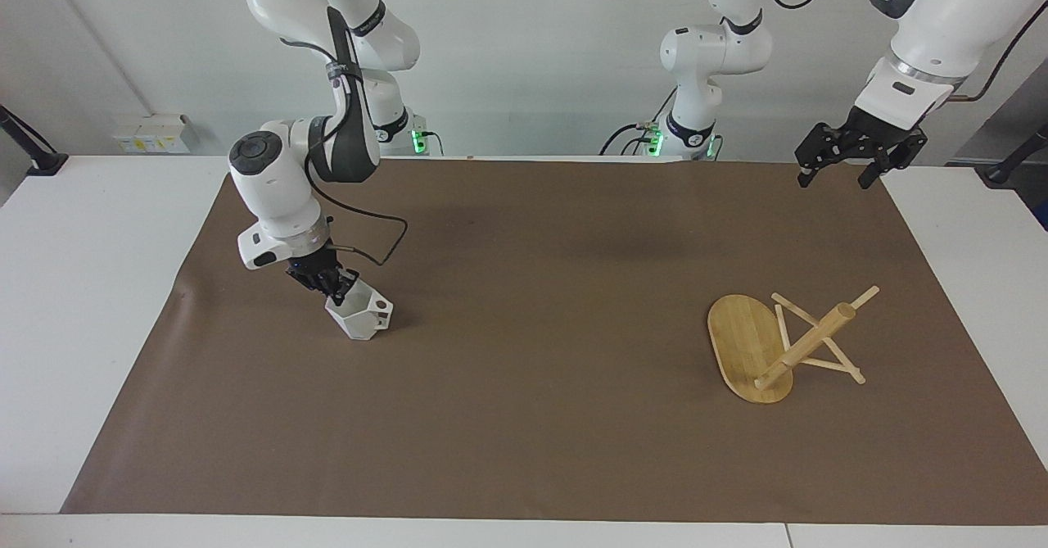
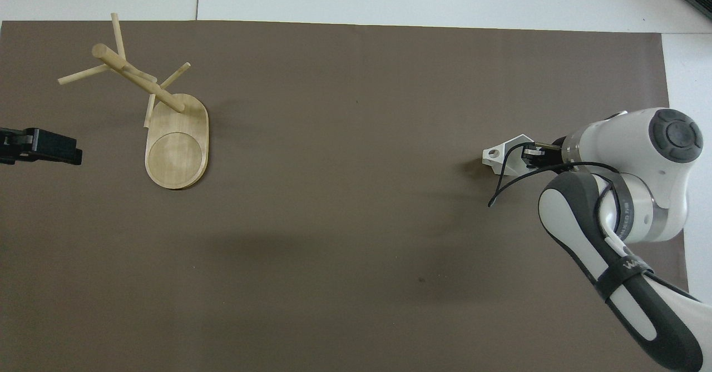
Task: Hang cup on rack
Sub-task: 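Close the right gripper on the white mug's rim, then lift the white mug with the right gripper and raise it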
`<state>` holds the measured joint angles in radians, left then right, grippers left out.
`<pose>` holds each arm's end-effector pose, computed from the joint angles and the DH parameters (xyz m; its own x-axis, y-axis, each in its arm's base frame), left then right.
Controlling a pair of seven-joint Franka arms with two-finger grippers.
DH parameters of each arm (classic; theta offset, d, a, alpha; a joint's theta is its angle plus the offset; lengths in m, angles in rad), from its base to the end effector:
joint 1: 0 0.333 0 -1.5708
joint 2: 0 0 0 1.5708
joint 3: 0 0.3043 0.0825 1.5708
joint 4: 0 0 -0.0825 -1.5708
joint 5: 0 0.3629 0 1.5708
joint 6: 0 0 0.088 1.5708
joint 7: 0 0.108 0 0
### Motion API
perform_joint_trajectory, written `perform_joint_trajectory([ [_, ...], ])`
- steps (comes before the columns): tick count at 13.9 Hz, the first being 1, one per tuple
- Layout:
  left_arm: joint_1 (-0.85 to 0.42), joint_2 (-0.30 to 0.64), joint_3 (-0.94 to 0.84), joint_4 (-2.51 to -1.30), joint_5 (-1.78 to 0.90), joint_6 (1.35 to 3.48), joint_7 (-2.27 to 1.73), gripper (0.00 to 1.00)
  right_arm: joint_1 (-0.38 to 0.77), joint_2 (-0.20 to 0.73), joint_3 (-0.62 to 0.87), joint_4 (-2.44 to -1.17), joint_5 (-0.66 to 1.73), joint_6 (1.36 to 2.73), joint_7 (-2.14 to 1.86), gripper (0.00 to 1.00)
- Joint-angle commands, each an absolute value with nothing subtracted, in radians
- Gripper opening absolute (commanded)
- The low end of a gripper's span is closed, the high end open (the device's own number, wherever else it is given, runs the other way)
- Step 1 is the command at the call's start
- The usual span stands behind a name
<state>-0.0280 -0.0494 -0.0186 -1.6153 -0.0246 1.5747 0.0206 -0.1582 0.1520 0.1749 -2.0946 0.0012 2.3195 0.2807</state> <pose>0.5181 -0.0271 0.6181 0.9977 -0.0670 0.0093 -0.0672 -0.9975 0.0235 0.5579 0.0076 0.3586 0.9620 -0.2655 0.0646 -0.2628 -0.9637 -0.0470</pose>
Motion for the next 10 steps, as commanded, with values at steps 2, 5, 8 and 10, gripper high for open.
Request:
perform_joint_trajectory([
  [2, -0.014, -0.071, -0.026, -1.635, -0.025, 1.568, 0.026, 1.0, -0.166, 0.15, 0.183, -2.063, -0.02, 2.255, 0.304, 0.0],
  [5, -0.014, -0.071, -0.026, -1.635, -0.025, 1.568, 0.026, 1.0, -0.166, 0.146, 0.181, -2.016, -0.02, 2.188, 0.296, 0.0],
  [8, -0.014, -0.071, -0.026, -1.635, -0.025, 1.568, 0.026, 1.0, -0.167, 0.12, 0.179, -2.0, -0.008, 2.142, 0.276, 0.0],
  [10, -0.014, -0.071, -0.026, -1.635, -0.025, 1.568, 0.026, 1.0, -0.167, 0.086, 0.176, -1.999, -0.003, 2.131, 0.265, 0.0],
])
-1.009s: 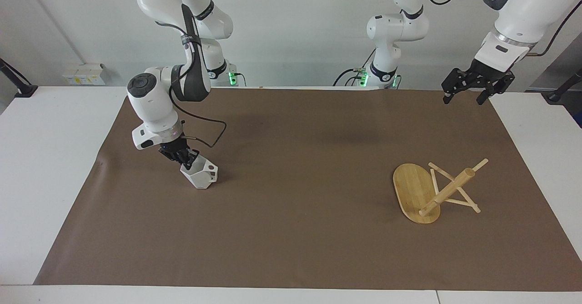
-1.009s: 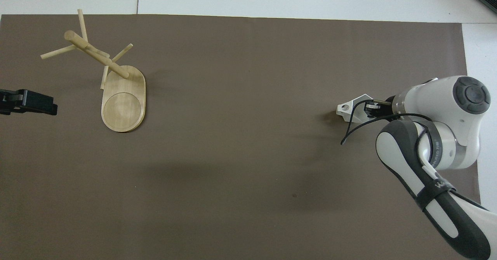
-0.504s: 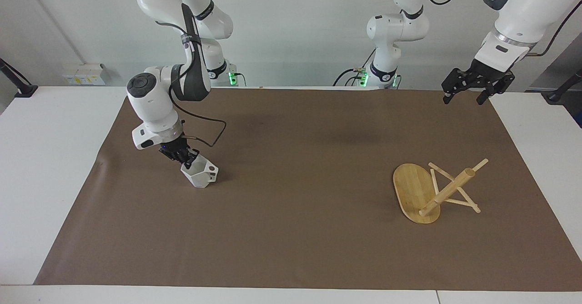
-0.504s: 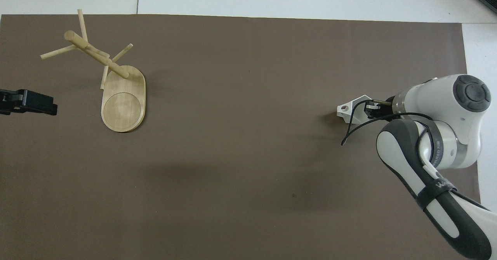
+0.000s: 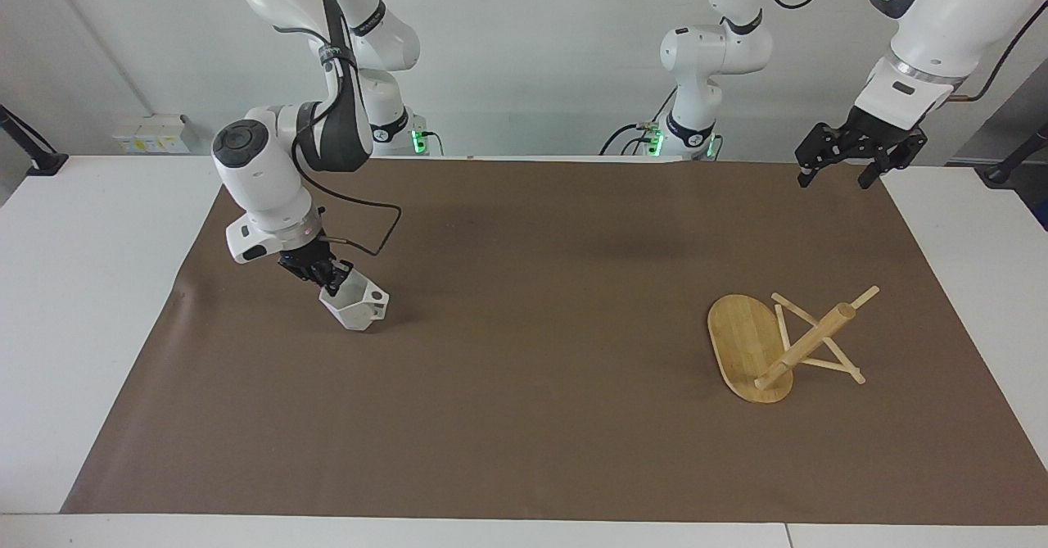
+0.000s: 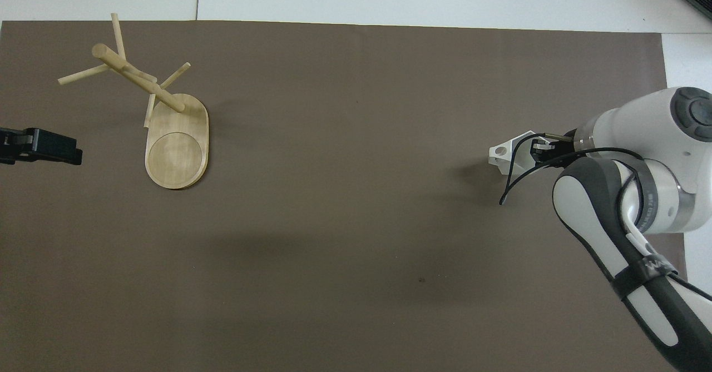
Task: Hang cup on rack
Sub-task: 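Lift the white mug with the right gripper and raise it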
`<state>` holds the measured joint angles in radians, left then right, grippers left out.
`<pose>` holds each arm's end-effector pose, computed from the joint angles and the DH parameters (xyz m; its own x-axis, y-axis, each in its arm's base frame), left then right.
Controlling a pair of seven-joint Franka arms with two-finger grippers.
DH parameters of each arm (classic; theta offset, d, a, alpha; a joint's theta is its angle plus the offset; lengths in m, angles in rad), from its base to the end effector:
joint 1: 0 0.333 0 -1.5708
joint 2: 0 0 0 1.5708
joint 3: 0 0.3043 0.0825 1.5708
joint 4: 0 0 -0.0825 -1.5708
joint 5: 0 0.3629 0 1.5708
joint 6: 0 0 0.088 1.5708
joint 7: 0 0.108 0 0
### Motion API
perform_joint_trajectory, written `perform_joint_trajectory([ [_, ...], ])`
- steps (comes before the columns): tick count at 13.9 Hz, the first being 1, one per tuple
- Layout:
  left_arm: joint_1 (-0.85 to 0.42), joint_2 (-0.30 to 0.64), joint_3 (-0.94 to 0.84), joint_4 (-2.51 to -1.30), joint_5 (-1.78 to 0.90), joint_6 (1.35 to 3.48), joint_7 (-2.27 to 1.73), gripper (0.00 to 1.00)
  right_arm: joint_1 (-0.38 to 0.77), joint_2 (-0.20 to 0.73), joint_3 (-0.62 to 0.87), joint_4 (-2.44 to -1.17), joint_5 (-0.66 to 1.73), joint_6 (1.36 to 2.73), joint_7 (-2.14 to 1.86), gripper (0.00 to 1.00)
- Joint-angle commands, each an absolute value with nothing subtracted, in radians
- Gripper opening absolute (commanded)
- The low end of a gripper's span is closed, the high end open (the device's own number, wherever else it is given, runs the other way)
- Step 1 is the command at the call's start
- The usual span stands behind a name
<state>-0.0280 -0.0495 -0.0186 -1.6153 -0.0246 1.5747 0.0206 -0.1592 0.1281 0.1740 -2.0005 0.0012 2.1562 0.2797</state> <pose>0.5181 -0.0271 0.6181 0.9977 -0.0670 0.0094 -0.0672 -0.9975 0.0235 0.5631 0.0062 0.3977 0.9642 -0.2644 0.0220 -0.2637 -0.9641 -0.0304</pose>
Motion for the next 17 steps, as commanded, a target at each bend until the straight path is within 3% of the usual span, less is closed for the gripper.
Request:
perform_joint_trajectory([
  [1, -0.014, -0.071, -0.026, -1.635, -0.025, 1.568, 0.026, 1.0, -0.167, 0.068, 0.175, -1.999, -0.003, 2.131, 0.265, 0.0],
  [9, -0.014, -0.071, -0.026, -1.637, -0.025, 1.568, 0.026, 1.0, -0.169, 0.049, 0.149, -1.908, -0.021, 2.114, 0.238, 0.0],
  [17, -0.014, -0.071, -0.026, -1.635, -0.025, 1.568, 0.025, 1.0, -0.173, 0.052, 0.138, -1.746, -0.021, 1.869, 0.173, 0.0],
])
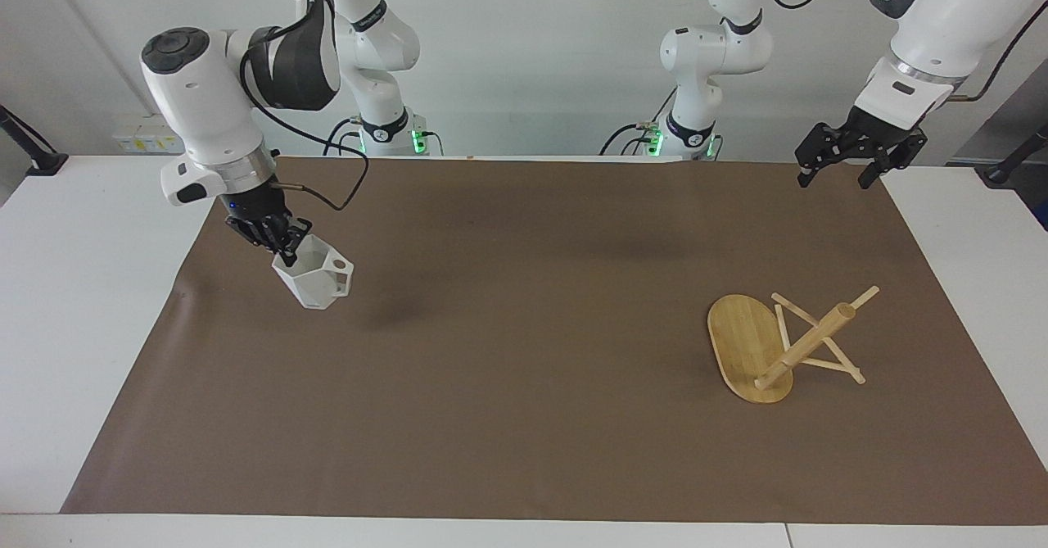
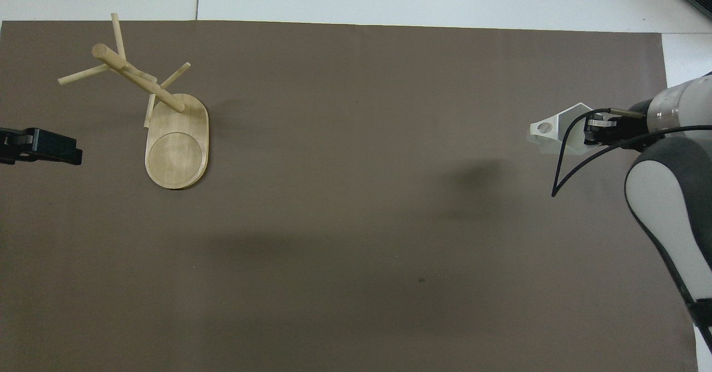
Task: Hang cup on rack
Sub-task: 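Lift the white mug with the right gripper and raise it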
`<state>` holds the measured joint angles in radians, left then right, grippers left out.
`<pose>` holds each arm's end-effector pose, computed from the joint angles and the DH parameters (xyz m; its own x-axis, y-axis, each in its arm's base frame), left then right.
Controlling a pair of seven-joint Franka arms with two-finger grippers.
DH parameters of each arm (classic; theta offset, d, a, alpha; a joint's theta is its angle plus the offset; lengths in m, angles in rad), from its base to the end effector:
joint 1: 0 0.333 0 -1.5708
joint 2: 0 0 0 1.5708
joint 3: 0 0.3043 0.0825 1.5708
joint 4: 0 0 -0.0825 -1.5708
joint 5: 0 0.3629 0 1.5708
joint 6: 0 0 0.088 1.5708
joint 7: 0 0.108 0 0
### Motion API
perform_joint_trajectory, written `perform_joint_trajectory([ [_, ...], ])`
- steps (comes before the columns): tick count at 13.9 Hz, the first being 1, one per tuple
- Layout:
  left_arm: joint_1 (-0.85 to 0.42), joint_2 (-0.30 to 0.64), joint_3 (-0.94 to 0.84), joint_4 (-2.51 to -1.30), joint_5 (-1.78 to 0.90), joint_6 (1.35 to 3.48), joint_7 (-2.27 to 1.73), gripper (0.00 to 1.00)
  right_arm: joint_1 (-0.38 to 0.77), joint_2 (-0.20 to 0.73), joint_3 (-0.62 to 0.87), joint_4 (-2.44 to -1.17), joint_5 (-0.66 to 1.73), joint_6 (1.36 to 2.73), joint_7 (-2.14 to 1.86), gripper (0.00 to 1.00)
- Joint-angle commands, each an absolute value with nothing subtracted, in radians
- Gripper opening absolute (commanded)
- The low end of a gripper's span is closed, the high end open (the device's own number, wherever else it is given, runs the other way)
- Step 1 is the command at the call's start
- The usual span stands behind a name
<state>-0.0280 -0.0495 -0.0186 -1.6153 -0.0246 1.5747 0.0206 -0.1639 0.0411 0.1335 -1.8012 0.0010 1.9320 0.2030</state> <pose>0.5181 -0.0271 0.6181 0.9977 -0.0670 0.0094 -0.0672 -0.9975 0.0235 0.5636 -0.0181 0.5163 0.9688 -0.2321 0.0868 -0.2308 -0.9727 -0.0244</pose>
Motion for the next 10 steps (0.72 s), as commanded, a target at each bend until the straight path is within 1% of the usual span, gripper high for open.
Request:
perform_joint_trajectory([
  [1, -0.014, -0.071, -0.026, -1.635, -0.025, 1.568, 0.026, 1.0, -0.175, 0.054, 0.138, -1.718, -0.021, 1.827, 0.17, 0.0],
  [5, -0.014, -0.071, -0.028, -1.635, -0.025, 1.571, 0.026, 1.0, -0.173, 0.054, 0.144, -1.622, -0.017, 1.679, 0.17, 0.0],
  [10, -0.026, -0.071, -0.029, -1.635, -0.025, 1.566, 0.026, 1.0, -0.169, 0.054, 0.149, -1.562, -0.017, 1.592, 0.17, 0.0],
])
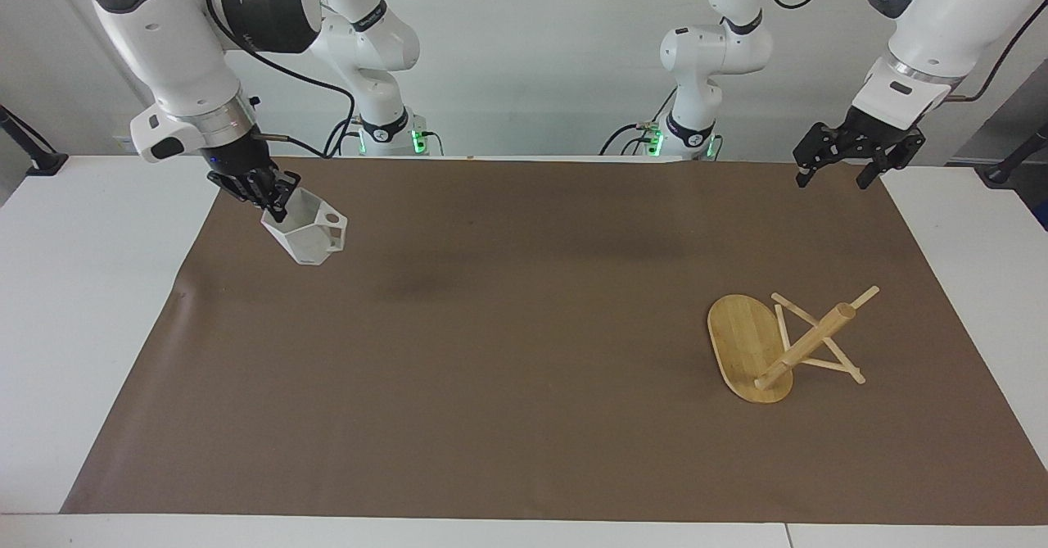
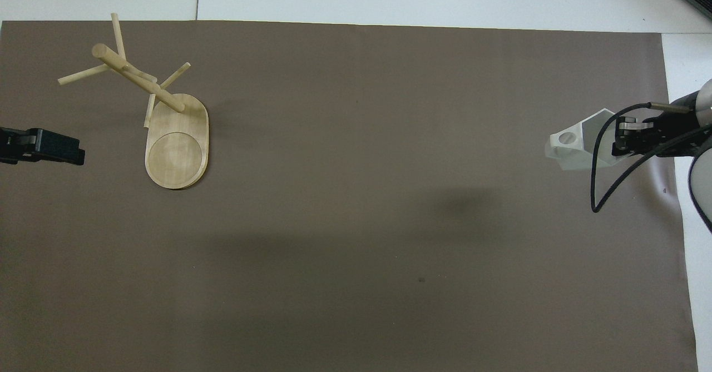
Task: Hang cup on rack
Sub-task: 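Lift the white mug with the right gripper and raise it, then carry the mug toward the left gripper while the left gripper approaches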
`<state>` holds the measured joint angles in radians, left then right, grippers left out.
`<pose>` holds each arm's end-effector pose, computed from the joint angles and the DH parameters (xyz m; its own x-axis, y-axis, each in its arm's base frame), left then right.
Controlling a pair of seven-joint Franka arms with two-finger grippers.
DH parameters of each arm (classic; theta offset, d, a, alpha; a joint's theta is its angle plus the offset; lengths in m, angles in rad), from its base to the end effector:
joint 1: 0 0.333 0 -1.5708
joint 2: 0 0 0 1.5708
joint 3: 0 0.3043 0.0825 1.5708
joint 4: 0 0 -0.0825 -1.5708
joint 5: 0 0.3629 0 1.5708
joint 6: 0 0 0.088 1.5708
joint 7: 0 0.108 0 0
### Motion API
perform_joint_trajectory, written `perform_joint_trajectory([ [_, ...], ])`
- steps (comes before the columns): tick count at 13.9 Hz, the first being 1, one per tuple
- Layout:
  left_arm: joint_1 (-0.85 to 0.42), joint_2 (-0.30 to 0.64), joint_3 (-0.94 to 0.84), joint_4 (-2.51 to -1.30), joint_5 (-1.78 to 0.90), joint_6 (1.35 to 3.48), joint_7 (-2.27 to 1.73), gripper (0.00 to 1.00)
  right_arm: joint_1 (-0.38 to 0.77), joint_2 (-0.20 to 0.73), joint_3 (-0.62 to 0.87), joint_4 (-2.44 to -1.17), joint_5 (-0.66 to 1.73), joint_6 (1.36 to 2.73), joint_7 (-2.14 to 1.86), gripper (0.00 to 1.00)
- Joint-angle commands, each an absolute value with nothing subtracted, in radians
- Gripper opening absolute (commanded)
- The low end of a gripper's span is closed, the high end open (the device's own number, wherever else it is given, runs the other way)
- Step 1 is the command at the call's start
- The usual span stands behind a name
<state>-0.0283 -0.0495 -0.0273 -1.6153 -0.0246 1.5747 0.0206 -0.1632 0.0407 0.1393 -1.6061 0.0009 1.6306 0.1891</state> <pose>0.5178 -0.0318 0.6181 0.9971 -0.0760 0.0094 -0.0762 -0.9968 0.0231 0.5489 -0.0145 0.5792 0.9772 -0.2115 -0.0168 -0.2115 -0.9774 -0.0035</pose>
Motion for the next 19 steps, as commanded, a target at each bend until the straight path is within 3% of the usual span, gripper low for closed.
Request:
perform_joint_trajectory([
  [1, -0.028, -0.071, -0.031, -1.635, -0.025, 1.569, 0.028, 1.0, -0.169, 0.054, 0.149, -1.554, -0.017, 1.583, 0.17, 0.0],
  [5, -0.029, -0.071, -0.032, -1.635, -0.025, 1.575, 0.023, 1.0, -0.167, 0.054, 0.175, -1.545, 0.002, 1.554, 0.169, 0.0],
  [12, -0.054, -0.072, -0.04, -1.637, -0.026, 1.58, 0.017, 1.0, -0.167, 0.052, 0.218, -1.537, 0.274, 1.566, 0.172, 0.0],
  [19, -0.086, -0.115, -0.063, -1.721, -0.032, 1.562, -0.186, 1.0, -0.157, 0.051, 0.356, -1.557, 0.365, 1.738, 0.241, 0.0],
])
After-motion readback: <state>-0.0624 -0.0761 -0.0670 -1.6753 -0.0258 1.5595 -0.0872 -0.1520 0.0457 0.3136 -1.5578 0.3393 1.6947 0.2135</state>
